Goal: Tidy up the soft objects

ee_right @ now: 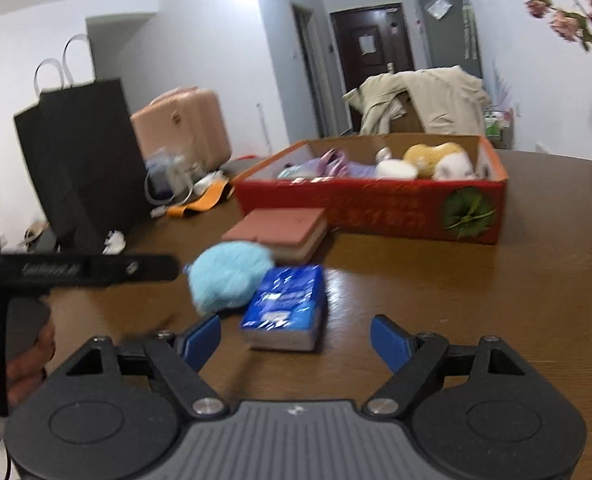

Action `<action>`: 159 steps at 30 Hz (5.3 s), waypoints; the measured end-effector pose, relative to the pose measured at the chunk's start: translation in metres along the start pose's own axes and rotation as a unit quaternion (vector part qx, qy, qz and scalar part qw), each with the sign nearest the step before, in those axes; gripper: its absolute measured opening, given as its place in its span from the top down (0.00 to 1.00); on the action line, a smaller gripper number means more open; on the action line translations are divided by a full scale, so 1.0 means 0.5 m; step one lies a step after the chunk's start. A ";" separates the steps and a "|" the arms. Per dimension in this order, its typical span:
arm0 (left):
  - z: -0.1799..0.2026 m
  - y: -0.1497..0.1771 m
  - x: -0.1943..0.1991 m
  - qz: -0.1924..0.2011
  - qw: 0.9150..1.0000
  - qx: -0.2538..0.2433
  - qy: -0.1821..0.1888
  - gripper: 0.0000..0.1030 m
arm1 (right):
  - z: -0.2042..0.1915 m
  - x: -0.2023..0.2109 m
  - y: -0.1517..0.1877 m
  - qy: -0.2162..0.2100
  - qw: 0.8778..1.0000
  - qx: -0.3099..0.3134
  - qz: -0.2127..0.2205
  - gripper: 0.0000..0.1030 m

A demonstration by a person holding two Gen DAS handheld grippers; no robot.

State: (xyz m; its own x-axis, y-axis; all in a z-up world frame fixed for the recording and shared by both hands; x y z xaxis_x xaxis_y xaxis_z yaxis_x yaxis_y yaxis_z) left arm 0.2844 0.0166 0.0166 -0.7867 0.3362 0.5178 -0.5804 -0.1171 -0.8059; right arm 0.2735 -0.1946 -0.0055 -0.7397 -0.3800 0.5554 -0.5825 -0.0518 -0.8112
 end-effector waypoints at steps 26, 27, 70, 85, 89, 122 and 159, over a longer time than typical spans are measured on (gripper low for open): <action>0.072 -0.046 -0.123 -0.037 0.992 0.008 0.124 0.39 | 0.143 -0.055 -0.031 0.118 0.992 -0.055 0.000 0.38; 0.081 -0.042 -0.142 -0.048 0.991 0.010 0.126 0.44 | 0.142 -0.058 -0.034 0.094 0.993 -0.070 0.000 0.40; 0.231 -0.234 -0.429 -0.074 0.979 0.050 0.186 0.79 | 0.331 -0.188 -0.326 0.074 0.992 -0.091 0.045 0.78; 0.217 -0.257 -0.343 -0.043 0.982 -0.009 0.186 0.60 | 0.330 -0.183 -0.299 0.116 0.990 -0.070 0.029 0.63; 0.178 -0.298 -0.216 0.023 0.987 -0.037 0.153 0.43 | 0.303 -0.099 -0.326 0.110 0.990 -0.058 0.067 0.56; -0.085 -0.017 0.014 0.020 0.997 0.057 0.044 0.18 | 0.004 -0.010 -0.056 0.010 1.000 -0.011 0.011 0.30; 0.097 -0.002 -0.037 -0.029 0.979 0.049 0.197 0.68 | 0.032 0.003 -0.043 -0.044 0.993 -0.112 -0.001 0.76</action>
State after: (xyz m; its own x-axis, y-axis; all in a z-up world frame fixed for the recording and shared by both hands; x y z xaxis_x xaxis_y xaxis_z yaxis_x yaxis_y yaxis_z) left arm 0.2893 -0.0350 0.0216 -0.6217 0.6763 0.3952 -0.6538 -0.1701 -0.7373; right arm 0.2901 -0.2091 0.0097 -0.7122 -0.4590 0.5311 -0.6514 0.1504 -0.7437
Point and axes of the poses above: each gripper's, at about its wrist camera, not at the fingertips, and x roughly against the way its jaws point, z to its right, y to its underside, the point moved 8 cm from there along -x, roughly the way its jaws point, and after that the axes turned 8 degrees about y, right-handed, at the moved point
